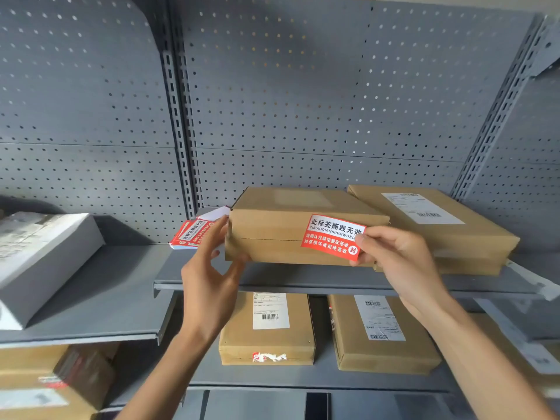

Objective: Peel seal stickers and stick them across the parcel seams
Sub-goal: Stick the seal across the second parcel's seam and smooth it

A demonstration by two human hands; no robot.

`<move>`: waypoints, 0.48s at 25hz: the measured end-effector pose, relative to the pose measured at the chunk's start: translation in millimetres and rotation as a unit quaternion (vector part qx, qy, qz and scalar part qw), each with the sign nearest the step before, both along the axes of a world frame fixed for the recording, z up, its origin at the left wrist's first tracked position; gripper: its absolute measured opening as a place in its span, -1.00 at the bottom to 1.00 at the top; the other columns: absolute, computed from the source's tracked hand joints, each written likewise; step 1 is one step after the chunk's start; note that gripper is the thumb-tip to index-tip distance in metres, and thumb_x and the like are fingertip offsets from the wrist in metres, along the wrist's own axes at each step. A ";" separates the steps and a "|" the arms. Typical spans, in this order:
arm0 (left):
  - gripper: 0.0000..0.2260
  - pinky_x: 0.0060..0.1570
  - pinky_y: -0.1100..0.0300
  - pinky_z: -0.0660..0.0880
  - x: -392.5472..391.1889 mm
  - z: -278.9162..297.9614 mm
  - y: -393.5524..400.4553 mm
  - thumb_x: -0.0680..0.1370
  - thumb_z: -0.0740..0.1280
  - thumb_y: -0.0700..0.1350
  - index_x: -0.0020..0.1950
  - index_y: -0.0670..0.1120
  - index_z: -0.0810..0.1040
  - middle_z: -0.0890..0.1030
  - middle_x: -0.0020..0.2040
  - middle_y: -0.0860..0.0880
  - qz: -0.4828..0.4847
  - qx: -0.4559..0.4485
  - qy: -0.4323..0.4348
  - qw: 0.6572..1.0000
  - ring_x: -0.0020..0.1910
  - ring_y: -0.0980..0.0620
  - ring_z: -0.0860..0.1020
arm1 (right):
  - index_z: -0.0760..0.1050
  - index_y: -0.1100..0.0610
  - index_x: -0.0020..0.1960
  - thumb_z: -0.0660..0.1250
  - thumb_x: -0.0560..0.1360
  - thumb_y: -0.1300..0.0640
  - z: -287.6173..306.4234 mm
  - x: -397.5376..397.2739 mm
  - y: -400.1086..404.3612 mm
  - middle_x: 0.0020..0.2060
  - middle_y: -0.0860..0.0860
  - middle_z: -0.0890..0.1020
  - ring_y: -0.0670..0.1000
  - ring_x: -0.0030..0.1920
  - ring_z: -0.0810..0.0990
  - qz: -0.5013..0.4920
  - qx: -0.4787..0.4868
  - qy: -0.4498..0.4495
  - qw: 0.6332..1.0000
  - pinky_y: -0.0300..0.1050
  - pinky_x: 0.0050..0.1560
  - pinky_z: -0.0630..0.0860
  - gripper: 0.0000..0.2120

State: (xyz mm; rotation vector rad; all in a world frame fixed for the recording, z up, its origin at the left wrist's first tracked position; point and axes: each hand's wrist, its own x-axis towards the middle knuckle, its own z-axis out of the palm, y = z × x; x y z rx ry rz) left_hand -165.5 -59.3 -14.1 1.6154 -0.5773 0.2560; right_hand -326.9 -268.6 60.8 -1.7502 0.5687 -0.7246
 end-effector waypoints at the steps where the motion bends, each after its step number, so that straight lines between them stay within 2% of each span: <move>1: -0.39 0.29 0.28 0.48 0.2 -0.9 1.0 0.53 0.49 -0.26 0.46 0.24 0.47 0.62 0.25 0.31 0.003 0.016 -0.007 1.000 0.21 0.34 0.56 | 0.67 0.16 -0.06 0.38 0.61 0.25 -3.1 0.1 1.6 -0.24 -0.05 0.77 -0.08 -0.37 0.69 0.000 -0.003 0.002 1.000 -0.46 -0.31 0.49 -0.89; 4: -0.42 0.21 0.49 0.41 0.6 -6.0 3.4 0.53 0.50 -0.25 0.49 0.12 0.47 0.65 0.27 0.15 0.015 0.057 -0.027 0.998 0.20 0.31 0.55 | 0.67 0.11 -0.08 0.38 0.61 0.24 -13.7 -0.8 4.7 -0.19 -0.04 0.78 -0.05 -0.33 0.71 -0.004 -0.022 0.009 1.000 -0.41 -0.25 0.54 -0.87; 5: -0.44 0.22 0.44 0.43 0.3 -8.6 3.9 0.54 0.49 -0.24 0.48 0.10 0.47 0.65 0.27 0.13 0.017 0.064 -0.033 0.997 0.20 0.27 0.56 | 0.66 0.10 -0.09 0.38 0.61 0.24 -17.7 -0.9 6.5 -0.20 -0.04 0.77 -0.06 -0.32 0.71 -0.004 -0.027 0.010 1.000 -0.40 -0.24 0.56 -0.85; 8: -0.47 0.26 0.14 0.50 -3.0 -17.7 3.2 0.54 0.46 -0.25 0.46 0.07 0.45 0.61 0.28 0.11 0.026 0.077 -0.061 0.995 0.21 0.14 0.57 | 0.65 0.13 -0.13 0.37 0.61 0.29 -32.2 0.9 14.1 -0.18 -0.02 0.76 -0.09 -0.35 0.69 -0.002 -0.036 0.004 0.999 -0.37 -0.25 0.57 -0.82; 12: -0.42 0.30 0.06 0.50 -3.5 -29.9 3.6 0.51 0.46 -0.30 0.48 0.05 0.43 0.56 0.36 0.08 0.033 0.086 -0.090 0.992 0.24 0.06 0.55 | 0.64 0.18 -0.11 0.36 0.60 0.31 -48.3 4.1 19.2 -0.16 0.07 0.75 -0.12 -0.39 0.67 -0.012 -0.051 -0.009 0.999 -0.36 -0.27 0.57 -0.85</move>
